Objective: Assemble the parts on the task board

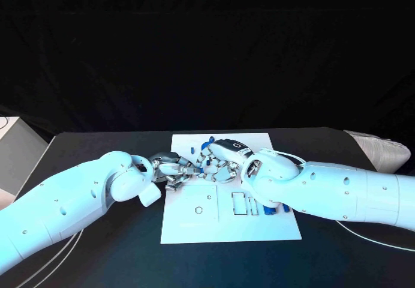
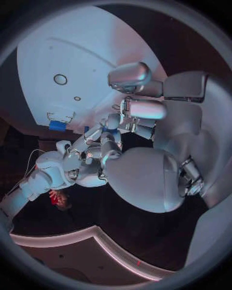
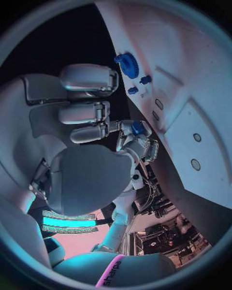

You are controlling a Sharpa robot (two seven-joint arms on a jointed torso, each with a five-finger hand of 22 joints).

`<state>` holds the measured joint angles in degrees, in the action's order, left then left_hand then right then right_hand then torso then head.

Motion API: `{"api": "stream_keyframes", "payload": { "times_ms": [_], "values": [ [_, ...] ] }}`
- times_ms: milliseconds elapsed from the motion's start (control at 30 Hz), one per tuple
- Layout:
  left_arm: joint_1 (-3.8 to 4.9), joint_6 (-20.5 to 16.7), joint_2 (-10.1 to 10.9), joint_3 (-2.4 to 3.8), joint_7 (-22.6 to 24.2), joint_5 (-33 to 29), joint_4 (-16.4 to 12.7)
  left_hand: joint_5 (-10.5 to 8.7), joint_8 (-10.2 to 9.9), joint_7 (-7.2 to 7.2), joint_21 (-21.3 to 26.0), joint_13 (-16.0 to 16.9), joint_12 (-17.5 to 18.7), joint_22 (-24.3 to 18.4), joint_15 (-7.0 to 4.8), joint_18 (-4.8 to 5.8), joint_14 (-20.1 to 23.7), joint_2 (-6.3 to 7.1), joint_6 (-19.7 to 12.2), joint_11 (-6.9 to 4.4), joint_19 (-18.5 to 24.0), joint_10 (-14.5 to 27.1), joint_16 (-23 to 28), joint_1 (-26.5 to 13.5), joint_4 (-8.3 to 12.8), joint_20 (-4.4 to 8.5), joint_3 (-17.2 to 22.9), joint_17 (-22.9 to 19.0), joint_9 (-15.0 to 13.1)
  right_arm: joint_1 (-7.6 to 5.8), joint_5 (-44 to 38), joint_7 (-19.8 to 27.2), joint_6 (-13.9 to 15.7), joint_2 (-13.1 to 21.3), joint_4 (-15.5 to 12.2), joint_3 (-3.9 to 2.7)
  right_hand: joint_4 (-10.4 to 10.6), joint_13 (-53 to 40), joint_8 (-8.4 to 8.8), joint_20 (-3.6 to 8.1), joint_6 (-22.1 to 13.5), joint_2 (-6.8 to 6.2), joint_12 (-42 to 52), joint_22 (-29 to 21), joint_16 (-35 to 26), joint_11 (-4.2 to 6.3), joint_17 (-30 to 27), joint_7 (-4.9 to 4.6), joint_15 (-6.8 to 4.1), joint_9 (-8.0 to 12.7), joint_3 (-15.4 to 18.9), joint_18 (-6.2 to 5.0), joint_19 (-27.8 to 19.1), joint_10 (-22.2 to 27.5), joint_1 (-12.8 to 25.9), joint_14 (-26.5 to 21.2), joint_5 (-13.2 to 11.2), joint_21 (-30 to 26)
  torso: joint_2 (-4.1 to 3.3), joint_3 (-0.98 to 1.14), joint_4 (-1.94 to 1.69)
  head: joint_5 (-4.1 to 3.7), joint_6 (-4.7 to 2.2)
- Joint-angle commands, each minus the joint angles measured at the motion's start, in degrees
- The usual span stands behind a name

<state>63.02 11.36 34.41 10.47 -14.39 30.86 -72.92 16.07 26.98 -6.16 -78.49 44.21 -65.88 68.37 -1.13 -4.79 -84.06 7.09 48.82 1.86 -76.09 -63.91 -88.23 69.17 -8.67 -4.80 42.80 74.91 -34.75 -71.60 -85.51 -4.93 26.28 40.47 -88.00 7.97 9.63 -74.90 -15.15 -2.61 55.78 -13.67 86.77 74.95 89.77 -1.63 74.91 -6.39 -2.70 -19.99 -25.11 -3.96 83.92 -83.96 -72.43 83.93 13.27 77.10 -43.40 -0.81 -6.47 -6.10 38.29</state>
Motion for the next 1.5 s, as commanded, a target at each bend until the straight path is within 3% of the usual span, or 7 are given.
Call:
{"api": "stream_keyframes", "payload": {
  "times_ms": [33, 300, 500, 800, 1233, 1367, 1500],
  "values": [
    [0.11, -1.9, -0.1, 0.11, 0.3, -0.5, 0.0, 0.28, 7.9, 0.14, -0.4, 0.6, -0.6, 0.1, -0.58, -0.17, -4.4, -0.16, -0.3, -0.21, -0.1, -0.6, -0.4, -1.7, 5.7, 0.26, 6.4, 12.0, -8.3, 0.16, -0.7, -0.1, 0.2, 0.3, 0.0, 0.08, 0.2, -11.3, 2.35, -0.85, -3.4, -0.42, -1.4, 2.4, 0.2, -1.28, 15.1, -1.35, 1.07, 1.1, 0.9, 0.9, 2.8, -1.5, -0.1, 6.1, -1.7, -0.5, 0.02, 0.01, -0.01, 0.03, 0.01],
    [0.12, -3.0, -0.2, 0.1, -1.5, 0.6, 0.1, 0.35, 10.4, 0.7, -0.6, 3.5, -2.6, 0.6, -0.97, -0.07, -4.8, 0.2, -0.2, -0.7, -0.5, -2.8, -0.8, -4.9, 7.1, 0.57, 8.4, 12.9, -9.1, 0.16, 1.3, 1.7, 5.2, 3.3, -1.1, -0.16, 3.6, -7.3, 7.16, -3.08, -7.7, 0.79, -5.8, 0.7, 0.2, -3.55, 15.1, -3.81, 3.11, 2.6, 11.7, 0.38, 2.2, 3.0, -5.7, 6.1, -3.4, -2.7, 0.06, 0.07, 0.01, 0.29, -0.17],
    [0.14, -4.1, -0.5, 0.09, -3.2, 2.6, 0.4, 0.37, 11.6, 1.25, -0.8, 5.8, -4.1, 0.9, -1.37, -0.02, -5.4, 0.5, 0.3, -1.19, -0.7, -4.8, -1.3, -6.5, 7.6, 0.89, 8.8, 14.0, -9.3, -0.41, 8.8, 4.7, 6.6, 6.9, -2.3, -1.01, 4.6, -7.2, 7.46, -3.13, -7.1, 1.35, -5.7, 0.9, 0.2, -3.52, 15.1, -3.76, 3.1, 2.7, 11.9, 0.4, 2.2, 3.0, -8.0, 6.1, -1.9, -2.5, 0.05, 0.06, 0.03, 0.46, -0.16],
    [0.24, -5.9, -1.3, 0.06, -5.3, 6.6, 0.7, 0.57, 13.1, 2.12, -1.3, 8.5, -5.8, 2.0, -2.1, 0.24, -5.9, 0.89, 1.3, -2.0, -1.7, -7.6, -1.8, -8.2, 8.4, 1.53, 9.4, 15.1, -9.3, -3.4, 23.8, 8.9, 6.9, 10.6, -0.5, -1.71, 4.9, -7.0, 7.62, -3.06, -6.4, 1.62, -5.8, 1.1, 0.2, -3.4, 15.1, -3.66, 3.01, 2.7, 10.9, 0.43, 2.3, 3.1, -9.8, 6.1, 0.7, -2.4, 0.11, 0.11, 0.07, 0.47, -0.32],
    [0.88, -9.3, -3.6, 0.02, -6.8, 17.3, 0.3, 0.18, 14.6, 3.2, -1.7, 10.2, -6.6, 2.9, -2.9, 0.48, -5.9, 0.96, 3.1, -2.94, -2.6, -10.0, -1.8, -9.6, 8.2, 2.27, 8.9, 15.1, -9.3, -5.08, 30.4, 10.2, 5.5, 10.6, 3.6, -1.92, 5.1, -6.8, 7.86, -3.03, -6.2, 1.57, -5.8, 1.1, 0.2, -3.4, 15.1, -3.68, 3.0, 2.8, 9.9, 0.42, 2.2, 3.3, -10.2, 6.1, 2.7, -2.5, 0.06, 0.02, 0.03, 0.52, -0.57],
    [1.14, -9.9, -4.3, 0.01, -7.3, 20.4, 0.0, 0.12, 16.4, 3.97, -2.1, 6.3, -4.3, 3.7, -3.48, 0.66, -5.9, 0.77, 3.7, -3.61, -3.3, -9.3, -1.8, -10.3, 7.4, 2.82, 8.5, 15.1, -10.9, -5.15, 30.6, 10.1, 5.0, 10.3, 4.2, -1.93, 5.2, -6.8, 7.98, -3.02, -6.2, 1.44, -5.8, 1.1, 0.2, -3.4, 15.1, -3.69, 3.0, 2.9, 9.5, 0.42, 2.2, 3.3, -10.3, 6.1, 3.5, -2.5, 0.05, 0.0, -0.04, 0.5, -0.61],
    [1.49, -10.0, -4.8, 0.0, -8.1, 22.3, -0.3, 0.17, 18.4, 4.83, -2.6, 9.9, -5.9, 4.8, -4.07, 0.92, -5.9, 1.18, 4.8, -4.33, -4.2, -11.6, -1.8, -10.7, 7.1, 3.39, 8.0, 15.1, -12.9, -5.17, 30.7, 10.1, 4.6, 10.0, 5.0, -1.93, 5.2, -6.8, 8.07, -3.02, -6.1, 1.32, -5.8, 1.1, 0.2, -3.4, 15.1, -3.69, 3.0, 2.9, 9.2, 0.43, 2.2, 3.3, -10.3, 6.1, 4.2, -2.4, 0.13, 0.05, -0.02, 0.56, -0.5]
  ]
}}
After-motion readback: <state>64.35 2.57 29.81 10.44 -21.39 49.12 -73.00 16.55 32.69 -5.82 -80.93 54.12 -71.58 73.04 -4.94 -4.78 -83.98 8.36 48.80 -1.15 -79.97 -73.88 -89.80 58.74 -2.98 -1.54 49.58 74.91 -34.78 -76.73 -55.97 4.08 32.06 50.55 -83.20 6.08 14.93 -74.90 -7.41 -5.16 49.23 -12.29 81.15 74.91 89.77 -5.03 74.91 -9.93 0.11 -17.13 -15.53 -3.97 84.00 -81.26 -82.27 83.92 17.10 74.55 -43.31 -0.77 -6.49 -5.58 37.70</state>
